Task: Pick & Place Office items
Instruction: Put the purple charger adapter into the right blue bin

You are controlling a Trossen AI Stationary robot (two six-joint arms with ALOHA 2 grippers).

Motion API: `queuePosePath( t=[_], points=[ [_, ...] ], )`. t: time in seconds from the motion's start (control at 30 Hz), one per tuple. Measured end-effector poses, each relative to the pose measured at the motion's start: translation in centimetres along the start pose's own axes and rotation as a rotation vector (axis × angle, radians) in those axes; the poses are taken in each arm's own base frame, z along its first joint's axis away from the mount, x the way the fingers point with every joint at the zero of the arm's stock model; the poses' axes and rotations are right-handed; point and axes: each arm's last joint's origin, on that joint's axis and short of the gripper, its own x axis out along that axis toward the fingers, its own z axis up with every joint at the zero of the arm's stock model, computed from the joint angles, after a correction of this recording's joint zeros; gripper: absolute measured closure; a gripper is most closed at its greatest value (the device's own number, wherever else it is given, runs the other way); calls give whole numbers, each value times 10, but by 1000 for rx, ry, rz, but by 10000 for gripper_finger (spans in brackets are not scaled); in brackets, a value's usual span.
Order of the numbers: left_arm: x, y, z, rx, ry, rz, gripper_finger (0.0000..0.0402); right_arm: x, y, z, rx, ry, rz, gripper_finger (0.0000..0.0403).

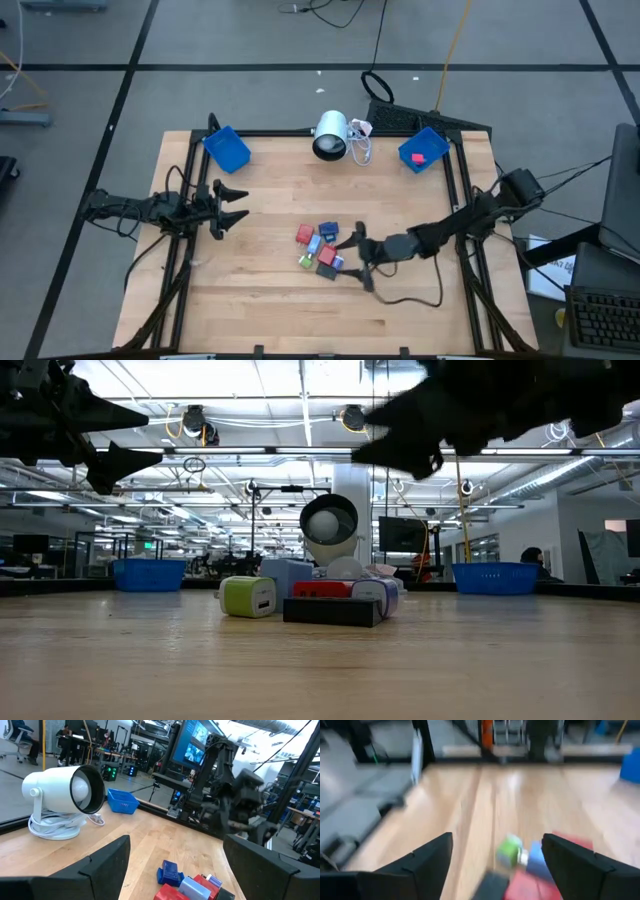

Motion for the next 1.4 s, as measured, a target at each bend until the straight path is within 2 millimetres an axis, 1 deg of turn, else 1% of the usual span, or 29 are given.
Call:
queuePosePath(
  t=[0.1,0.23,0.3,0.4,0.53,0.67,0.87,1.03,1.4],
  points=[
    [0,0,0,0,0,-1,78,8,0,-10,29,88,-29,93],
    [0,0,0,0,0,0,78,17,2,-28,90,173,-130,96],
    [0,0,0,0,-1,0,78,22,7,-37,86,209,-153,100],
    [0,0,0,0,-1,-1,78,30,18,-45,66,221,-173,104],
    [0,0,0,0,-1,-1,78,38,32,-49,28,216,-247,105],
    [0,0,0,0,0,-1,78,41,38,-50,26,197,-325,105],
    [0,0,0,-1,-1,-1,78,39,35,-56,149,230,-372,106],
    [0,0,0,0,0,-1,78,37,33,-61,175,273,-400,106],
    [0,0,0,0,-1,-1,78,37,33,-62,184,271,-405,106]
  ],
)
